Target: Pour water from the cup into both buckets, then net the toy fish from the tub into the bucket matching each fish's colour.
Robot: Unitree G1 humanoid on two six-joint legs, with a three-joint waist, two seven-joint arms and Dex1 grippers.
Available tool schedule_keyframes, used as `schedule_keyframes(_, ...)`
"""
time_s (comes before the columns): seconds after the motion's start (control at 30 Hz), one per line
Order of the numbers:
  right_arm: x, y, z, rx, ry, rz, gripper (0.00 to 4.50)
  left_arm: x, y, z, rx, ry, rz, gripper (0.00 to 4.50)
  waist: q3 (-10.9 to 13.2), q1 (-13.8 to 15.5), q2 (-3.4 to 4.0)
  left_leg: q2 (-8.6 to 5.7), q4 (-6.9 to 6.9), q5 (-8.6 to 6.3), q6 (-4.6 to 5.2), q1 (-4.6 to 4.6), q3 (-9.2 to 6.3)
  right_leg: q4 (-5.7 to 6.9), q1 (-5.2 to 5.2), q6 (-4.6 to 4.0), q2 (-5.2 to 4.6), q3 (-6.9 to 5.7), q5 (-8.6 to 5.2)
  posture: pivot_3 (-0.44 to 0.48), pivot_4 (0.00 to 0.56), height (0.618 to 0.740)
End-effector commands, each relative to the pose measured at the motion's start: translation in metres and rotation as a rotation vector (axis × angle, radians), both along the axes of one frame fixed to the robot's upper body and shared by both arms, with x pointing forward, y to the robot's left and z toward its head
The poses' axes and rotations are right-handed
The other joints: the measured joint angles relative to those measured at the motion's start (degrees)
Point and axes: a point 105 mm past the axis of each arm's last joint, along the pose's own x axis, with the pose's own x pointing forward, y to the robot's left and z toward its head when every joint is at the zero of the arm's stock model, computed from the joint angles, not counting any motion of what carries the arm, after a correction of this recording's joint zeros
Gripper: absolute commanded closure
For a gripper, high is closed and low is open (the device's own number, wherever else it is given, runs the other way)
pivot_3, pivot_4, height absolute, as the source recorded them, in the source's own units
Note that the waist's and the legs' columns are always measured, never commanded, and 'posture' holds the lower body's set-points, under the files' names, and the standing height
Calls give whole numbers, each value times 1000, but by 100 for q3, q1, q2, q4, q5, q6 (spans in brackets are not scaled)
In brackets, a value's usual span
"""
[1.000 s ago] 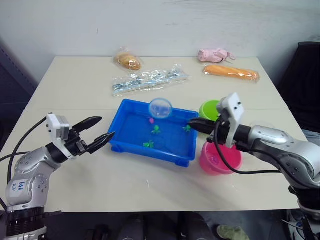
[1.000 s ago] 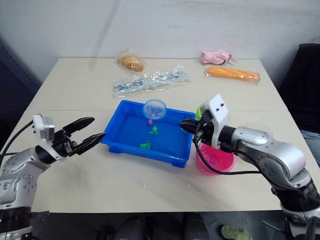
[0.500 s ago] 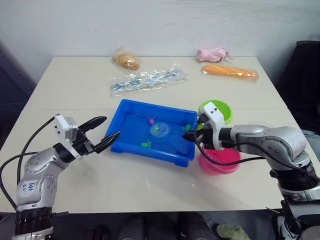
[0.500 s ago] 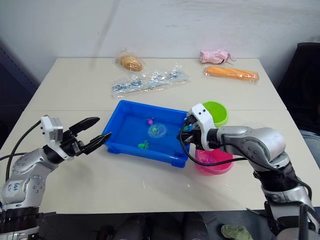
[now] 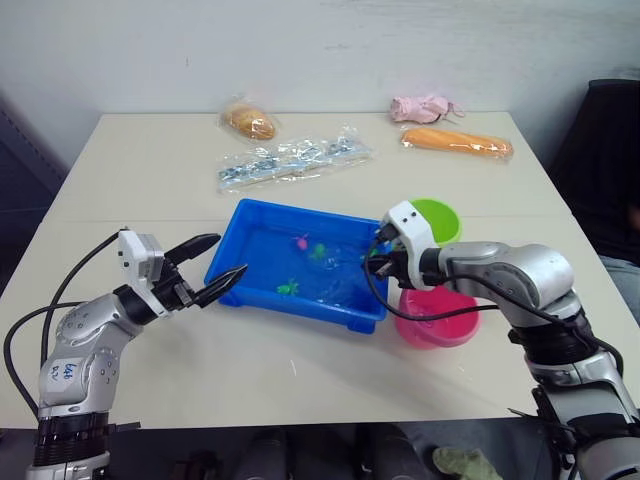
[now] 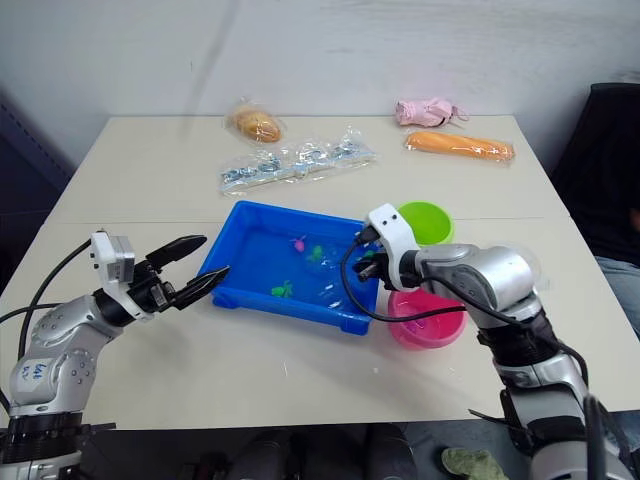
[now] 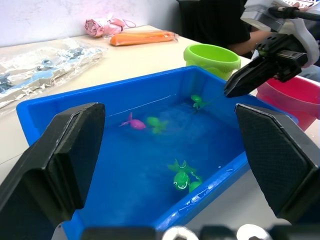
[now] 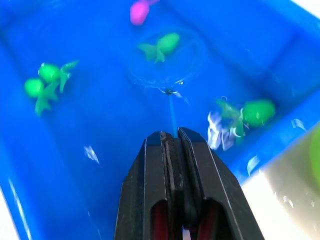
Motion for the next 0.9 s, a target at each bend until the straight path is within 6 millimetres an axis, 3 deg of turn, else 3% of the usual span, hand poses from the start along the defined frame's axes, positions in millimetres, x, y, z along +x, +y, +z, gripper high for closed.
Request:
schedule_keyframes(0.03,6,5,8,3,-37,4,4500,-1,-2,11,11,-53,-8,41,0,0,0,-1,0,0,0,-1,1,0,0,0,-1,0,0,0,150,740)
schedule_keyframes(0.27,11,18,10,40,-52,23,4500,-2,-2,10,8,-52,-3,41,0,-11,0,0,-1,0,0,-2,2,1,-4,0,0,-1,0,0,150,740)
schedule_keyframes(0.53,0,28,27,125,-110,108,4500,-4,1,9,11,-44,3,41,0,-27,0,-1,-2,0,-1,-4,2,0,-6,0,0,-1,0,0,150,740)
schedule_keyframes(0.77,-20,15,47,158,-140,153,4500,-5,0,10,13,-41,-12,41,0,-18,0,-1,-2,-1,0,-6,0,-2,-6,0,-2,-2,0,0,150,740)
schedule_keyframes(0.9,-36,-6,54,163,-139,156,4500,-7,-4,13,21,-43,-58,41,0,10,0,0,-5,-2,-1,-7,-2,-4,-6,0,-1,-2,0,0,150,740)
